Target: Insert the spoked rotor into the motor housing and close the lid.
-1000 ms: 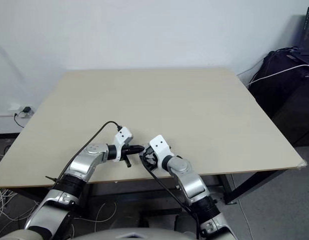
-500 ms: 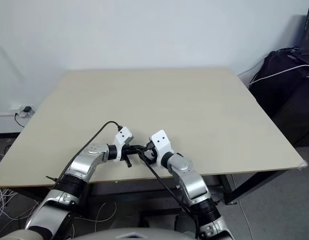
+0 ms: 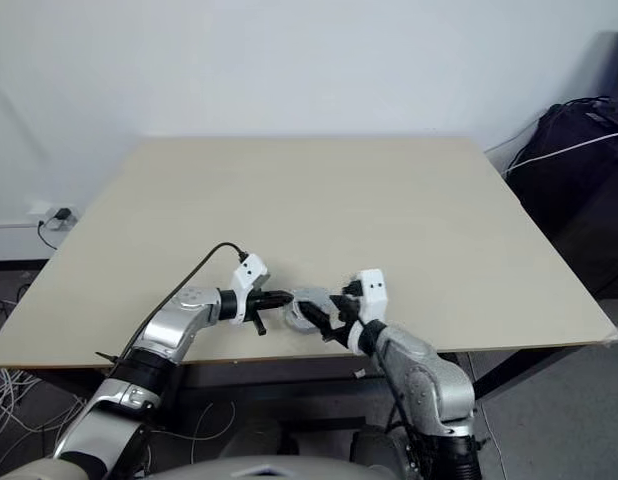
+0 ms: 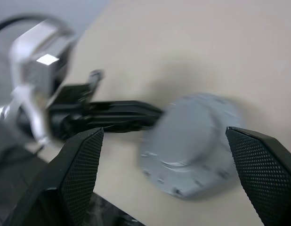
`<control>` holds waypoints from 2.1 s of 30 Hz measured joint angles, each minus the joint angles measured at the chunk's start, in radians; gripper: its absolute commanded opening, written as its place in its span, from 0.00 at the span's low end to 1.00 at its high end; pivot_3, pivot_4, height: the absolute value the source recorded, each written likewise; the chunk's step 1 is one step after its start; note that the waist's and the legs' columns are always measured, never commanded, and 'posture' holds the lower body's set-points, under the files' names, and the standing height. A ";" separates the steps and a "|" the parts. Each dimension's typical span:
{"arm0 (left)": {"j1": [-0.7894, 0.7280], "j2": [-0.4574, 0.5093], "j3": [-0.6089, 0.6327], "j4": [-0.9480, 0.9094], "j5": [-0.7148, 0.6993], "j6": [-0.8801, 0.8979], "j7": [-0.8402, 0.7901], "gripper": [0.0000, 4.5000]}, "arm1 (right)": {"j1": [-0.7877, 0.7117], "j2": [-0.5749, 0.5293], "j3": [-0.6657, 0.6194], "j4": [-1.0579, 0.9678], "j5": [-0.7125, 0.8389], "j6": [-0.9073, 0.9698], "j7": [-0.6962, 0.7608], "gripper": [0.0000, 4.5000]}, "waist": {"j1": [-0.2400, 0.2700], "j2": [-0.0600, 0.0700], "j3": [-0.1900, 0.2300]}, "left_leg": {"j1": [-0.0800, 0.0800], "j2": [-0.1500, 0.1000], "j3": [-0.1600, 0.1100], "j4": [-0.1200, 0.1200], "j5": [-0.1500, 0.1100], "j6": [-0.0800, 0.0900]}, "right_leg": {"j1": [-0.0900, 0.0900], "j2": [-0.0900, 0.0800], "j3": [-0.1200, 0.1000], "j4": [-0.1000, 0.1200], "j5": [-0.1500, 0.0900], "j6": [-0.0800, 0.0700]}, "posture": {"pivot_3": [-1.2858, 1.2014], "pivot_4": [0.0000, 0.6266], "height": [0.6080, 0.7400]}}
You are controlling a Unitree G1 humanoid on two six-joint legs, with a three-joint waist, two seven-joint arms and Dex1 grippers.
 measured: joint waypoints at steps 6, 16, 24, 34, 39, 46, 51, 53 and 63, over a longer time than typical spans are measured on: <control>0.001 0.000 0.001 0.000 -0.001 0.000 -0.001 0.00 | -0.017 0.089 -0.142 0.031 0.101 0.097 -0.149 0.99 | -0.001 0.001 0.000 | 0.000 0.000 0.000 -0.001 0.000 0.000 | 0.000 0.000 0.000 0.000 0.000 0.000 | 0.52 0.00 1.00; 0.002 0.002 0.001 0.000 -0.002 0.001 -0.010 0.00 | -0.076 0.099 -0.302 0.153 0.312 0.239 -0.383 0.99 | -0.001 0.005 -0.001 | 0.000 0.000 0.000 -0.004 0.000 0.000 | -0.001 -0.001 0.000 -0.001 -0.001 -0.002 | 0.52 0.00 1.00; 0.002 0.001 0.001 0.000 -0.002 0.001 -0.011 0.00 | -0.090 0.100 -0.288 0.219 0.448 0.263 -0.472 0.99 | -0.001 0.006 -0.002 | 0.000 0.000 0.000 -0.004 0.000 0.000 | -0.001 -0.001 0.000 -0.002 -0.002 -0.003 | 0.52 0.00 1.00; 0.001 0.001 0.001 0.000 -0.002 0.002 -0.014 0.00 | -0.129 0.095 -0.193 0.326 0.507 0.189 -0.508 0.99 | -0.001 0.006 -0.001 | 0.000 0.000 0.000 -0.004 0.000 0.000 | -0.001 0.000 0.000 -0.002 -0.002 -0.002 | 0.52 0.00 1.00; 0.001 0.002 0.002 0.000 -0.002 0.003 -0.015 0.00 | -0.135 0.094 -0.169 0.360 0.519 0.140 -0.505 0.99 | -0.002 0.006 -0.002 | 0.000 0.000 0.000 -0.004 0.000 0.001 | 0.000 0.000 0.000 -0.002 -0.002 -0.002 | 0.52 0.00 1.00; 0.001 0.003 0.004 0.000 -0.001 0.004 -0.015 0.00 | -0.134 0.094 -0.171 0.411 0.558 0.098 -0.472 0.99 | -0.008 0.005 -0.001 | 0.000 0.000 0.000 -0.004 0.000 0.001 | 0.000 0.001 0.000 -0.002 -0.002 -0.002 | 0.52 0.00 1.00; 0.001 0.007 0.010 0.000 0.001 0.005 -0.014 0.00 | -0.134 0.094 -0.173 0.432 0.586 0.103 -0.427 0.99 | -0.015 0.005 -0.001 | 0.000 0.000 0.000 -0.004 0.000 0.001 | -0.001 0.001 0.000 -0.002 -0.002 -0.002 | 0.52 0.00 1.00; 0.001 0.011 0.013 0.000 0.002 0.009 -0.013 0.00 | -0.134 0.093 -0.172 0.432 0.602 0.112 -0.411 0.99 | -0.016 0.005 -0.001 | 0.000 0.000 0.000 -0.004 0.000 0.001 | -0.001 0.001 0.000 -0.002 -0.002 -0.002 | 0.52 0.00 1.00; 0.001 0.014 0.021 0.000 0.004 0.020 -0.005 0.00 | -0.125 0.093 -0.161 0.432 0.630 0.154 -0.397 0.86 | -0.024 0.005 -0.001 | -0.001 0.000 0.000 -0.005 0.000 0.001 | -0.002 0.000 0.000 -0.002 -0.002 -0.002 | 0.52 0.00 1.00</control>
